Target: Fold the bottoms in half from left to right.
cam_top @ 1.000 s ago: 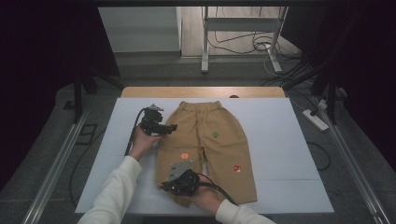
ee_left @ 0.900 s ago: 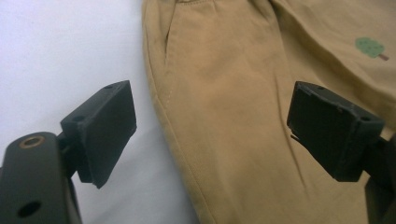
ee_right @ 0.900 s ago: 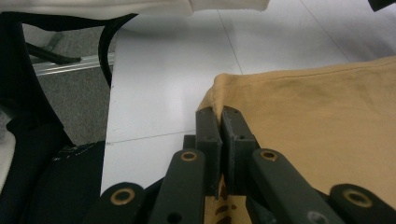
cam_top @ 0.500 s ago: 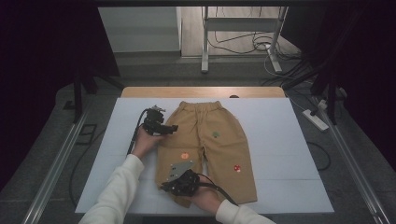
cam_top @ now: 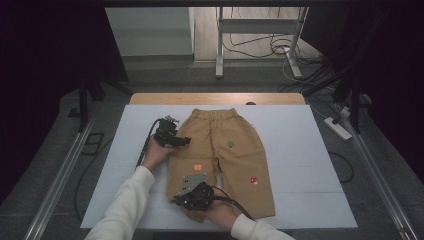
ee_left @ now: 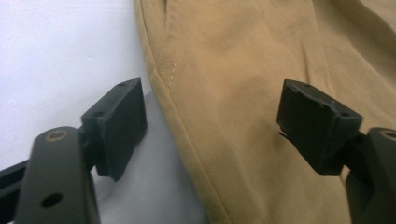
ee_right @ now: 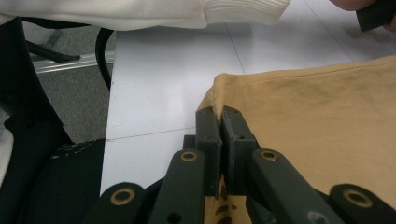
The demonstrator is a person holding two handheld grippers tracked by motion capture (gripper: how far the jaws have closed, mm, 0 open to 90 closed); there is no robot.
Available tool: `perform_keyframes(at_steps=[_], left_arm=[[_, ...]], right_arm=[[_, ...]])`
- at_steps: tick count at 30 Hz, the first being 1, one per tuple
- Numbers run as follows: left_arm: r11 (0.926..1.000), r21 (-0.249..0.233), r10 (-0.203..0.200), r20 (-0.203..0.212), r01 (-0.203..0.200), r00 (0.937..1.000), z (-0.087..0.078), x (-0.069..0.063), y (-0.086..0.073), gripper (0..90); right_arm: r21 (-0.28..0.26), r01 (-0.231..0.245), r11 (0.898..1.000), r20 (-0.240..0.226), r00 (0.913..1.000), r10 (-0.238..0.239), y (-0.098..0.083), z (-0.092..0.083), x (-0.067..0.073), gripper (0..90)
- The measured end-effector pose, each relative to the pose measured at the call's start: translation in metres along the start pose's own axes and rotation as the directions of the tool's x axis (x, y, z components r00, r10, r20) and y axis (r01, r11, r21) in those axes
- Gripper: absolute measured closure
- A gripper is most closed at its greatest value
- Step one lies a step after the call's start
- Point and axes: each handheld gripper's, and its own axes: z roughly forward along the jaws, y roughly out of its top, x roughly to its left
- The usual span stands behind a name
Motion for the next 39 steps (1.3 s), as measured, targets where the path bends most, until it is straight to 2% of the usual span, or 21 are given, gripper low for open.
perform_keyframes(at_steps=[3,5,7,10,12,15,20,28,39], left_arm=[[1.0000,0.002,0.009,-0.007,-0.009,0.9999,-0.001,-0.001,0.000,32.8],[0.9999,-0.002,0.012,0.005,-0.012,0.9999,-0.002,0.000,-0.001,42.1],[0.9999,-0.001,0.017,0.008,-0.017,0.9998,-0.003,0.000,-0.001,54.3],[0.9999,-0.005,0.009,0.037,-0.009,0.9993,-0.003,0.000,-0.002,74.1],[0.9999,-0.011,0.003,0.056,-0.003,0.9984,-0.003,0.000,-0.002,81.3],[0.9997,-0.024,0.006,0.067,-0.004,0.9978,-0.007,0.000,-0.001,83.9],[0.9991,-0.040,-0.009,0.091,0.012,0.9958,-0.011,0.001,0.000,84.3],[0.9983,-0.057,-0.006,0.117,0.013,0.9931,-0.015,0.000,0.001,84.4],[0.9920,-0.124,-0.006,0.161,0.026,0.9869,-0.027,-0.008,0.006,84.5]], right_arm=[[0.001,-0.001,1.000,-0.001,1.0000,0.001,0.000,0.000,0.000,86.3],[0.002,0.000,1.000,-0.001,1.0000,0.000,0.000,0.000,0.000,86.2],[0.000,-0.003,1.000,-0.002,1.0000,0.003,0.000,0.001,0.000,86.2],[0.004,-0.002,1.000,-0.001,1.0000,0.002,0.000,0.000,0.000,86.2],[-0.001,-0.006,1.000,-0.003,1.0000,0.006,0.000,0.000,0.000,86.3],[-0.002,-0.006,1.000,-0.004,1.0000,0.006,0.000,-0.001,0.000,86.3],[0.000,-0.005,1.000,-0.009,0.9999,0.005,0.000,-0.001,0.000,86.3],[-0.003,-0.002,1.000,-0.013,0.9999,0.002,0.000,-0.004,0.000,86.3],[-0.030,-0.008,1.000,-0.007,0.9999,0.008,-0.002,-0.018,0.002,86.4]])
